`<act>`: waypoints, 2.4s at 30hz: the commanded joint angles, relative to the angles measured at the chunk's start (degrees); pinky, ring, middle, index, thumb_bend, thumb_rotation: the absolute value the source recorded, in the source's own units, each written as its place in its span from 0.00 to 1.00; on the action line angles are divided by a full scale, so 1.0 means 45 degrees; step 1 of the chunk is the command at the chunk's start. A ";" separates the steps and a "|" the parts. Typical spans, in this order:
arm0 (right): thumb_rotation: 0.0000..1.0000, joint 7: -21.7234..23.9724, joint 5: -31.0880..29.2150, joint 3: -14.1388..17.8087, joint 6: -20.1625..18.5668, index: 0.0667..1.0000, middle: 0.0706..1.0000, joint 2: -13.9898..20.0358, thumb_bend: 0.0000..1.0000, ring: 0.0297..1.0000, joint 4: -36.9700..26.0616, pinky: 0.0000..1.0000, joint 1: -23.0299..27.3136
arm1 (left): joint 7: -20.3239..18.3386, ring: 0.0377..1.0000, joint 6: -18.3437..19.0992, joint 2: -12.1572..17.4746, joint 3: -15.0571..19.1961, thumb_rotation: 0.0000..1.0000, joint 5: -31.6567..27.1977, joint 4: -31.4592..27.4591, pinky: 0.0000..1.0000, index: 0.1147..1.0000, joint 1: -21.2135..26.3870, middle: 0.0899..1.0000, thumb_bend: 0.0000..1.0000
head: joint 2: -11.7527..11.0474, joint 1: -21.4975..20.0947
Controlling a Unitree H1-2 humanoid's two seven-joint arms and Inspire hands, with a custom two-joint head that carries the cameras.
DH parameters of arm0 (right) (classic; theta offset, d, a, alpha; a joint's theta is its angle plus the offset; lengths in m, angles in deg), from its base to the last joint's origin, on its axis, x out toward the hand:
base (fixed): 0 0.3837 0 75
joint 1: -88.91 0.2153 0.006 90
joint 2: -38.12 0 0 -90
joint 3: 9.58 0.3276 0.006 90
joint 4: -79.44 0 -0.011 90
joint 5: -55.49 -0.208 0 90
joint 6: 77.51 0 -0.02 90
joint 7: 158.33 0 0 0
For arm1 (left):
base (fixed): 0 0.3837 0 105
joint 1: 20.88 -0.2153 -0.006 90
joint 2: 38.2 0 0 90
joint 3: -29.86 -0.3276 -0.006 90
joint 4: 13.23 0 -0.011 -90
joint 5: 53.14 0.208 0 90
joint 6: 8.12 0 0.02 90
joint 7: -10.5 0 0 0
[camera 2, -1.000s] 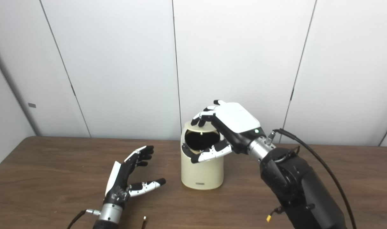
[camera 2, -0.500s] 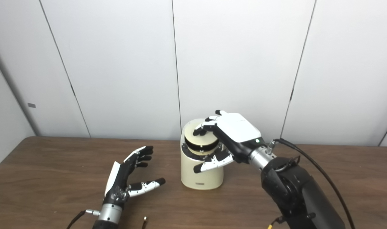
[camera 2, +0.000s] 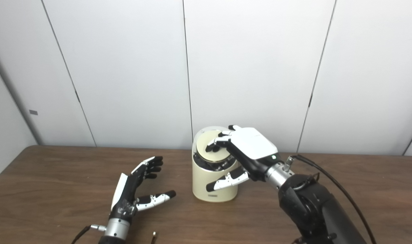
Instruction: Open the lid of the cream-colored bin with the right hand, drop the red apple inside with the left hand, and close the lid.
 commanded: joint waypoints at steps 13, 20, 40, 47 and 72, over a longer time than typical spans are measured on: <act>0.56 -0.0044 0.0091 0.0023 0.0184 0.69 0.67 0.0088 0.70 0.85 -0.0360 0.96 0.0151 | 0.0039 0.76 0.0182 -0.0029 -0.0008 0.05 0.0092 -0.0679 0.74 0.79 -0.0009 0.76 0.75 | 0.0199 0.0024; 0.59 0.0447 0.0248 -0.0172 -0.0041 0.70 0.68 0.0202 0.69 0.86 -0.0360 0.97 0.0076 | -0.0014 0.76 0.0327 0.0001 -0.0025 0.06 0.0108 -0.0882 0.74 0.79 -0.0083 0.77 0.75 | 0.0341 0.0072; 0.56 0.2527 0.0652 -0.0975 -0.0736 0.68 0.67 0.0695 0.73 0.82 -0.0480 0.90 0.0373 | -0.0018 0.76 0.0571 0.0047 -0.0066 0.08 0.0253 -0.1118 0.73 0.79 -0.0122 0.77 0.75 | 0.0514 0.0133; 0.58 0.2157 0.0459 -0.0712 -0.0688 0.69 0.66 0.0591 0.71 0.82 -0.0665 0.89 0.0327 | -0.0041 0.76 0.0521 0.0045 -0.0037 0.07 0.0221 -0.1076 0.73 0.79 -0.0124 0.77 0.74 | 0.0419 0.0173; 0.50 -0.2291 -0.0475 0.1727 0.0129 0.93 0.85 0.0029 0.67 0.80 0.0200 0.65 0.0076 | -0.0126 0.76 0.0340 0.0019 0.0043 0.06 0.0057 -0.0875 0.72 0.79 -0.0109 0.77 0.75 | 0.0271 0.0013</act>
